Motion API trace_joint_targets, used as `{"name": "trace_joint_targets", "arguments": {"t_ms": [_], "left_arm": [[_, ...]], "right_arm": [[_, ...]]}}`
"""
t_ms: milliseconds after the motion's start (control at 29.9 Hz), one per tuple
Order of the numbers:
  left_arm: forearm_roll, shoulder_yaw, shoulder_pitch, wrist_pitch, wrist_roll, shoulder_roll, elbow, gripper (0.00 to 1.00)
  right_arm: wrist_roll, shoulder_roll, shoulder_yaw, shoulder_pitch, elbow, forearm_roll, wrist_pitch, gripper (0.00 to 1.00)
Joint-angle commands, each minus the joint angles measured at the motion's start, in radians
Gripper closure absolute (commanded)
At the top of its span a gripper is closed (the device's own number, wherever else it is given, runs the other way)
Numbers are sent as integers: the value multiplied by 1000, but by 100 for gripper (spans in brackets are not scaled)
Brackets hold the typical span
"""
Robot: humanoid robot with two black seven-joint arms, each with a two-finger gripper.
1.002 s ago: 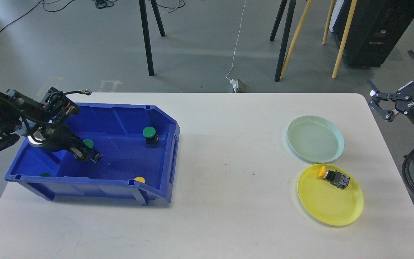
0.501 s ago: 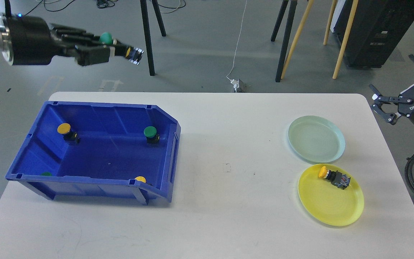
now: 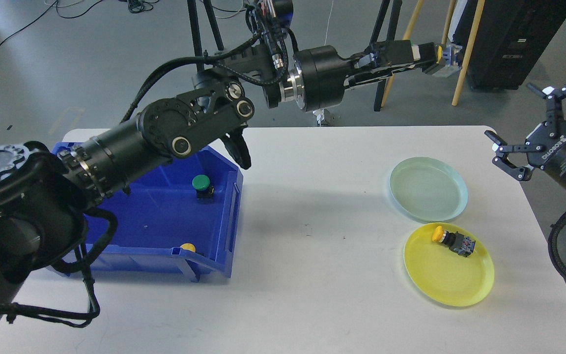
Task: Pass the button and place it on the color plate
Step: 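Lift the green button and extend it toward the right gripper, then grasp the green button with the right gripper from the left gripper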
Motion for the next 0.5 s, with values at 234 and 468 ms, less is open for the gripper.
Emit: {"name": "trace_joint_targets", "arguments": {"t_ms": [234,468], "left_arm": [[108,11,135,141,0,-9,-2,100],[106,3,140,143,0,-9,-2,100]], "right_arm": [[-17,-71,-46,12,157,-17,2,0],[-13,-42,-195,158,148,-23,2,1]]}}
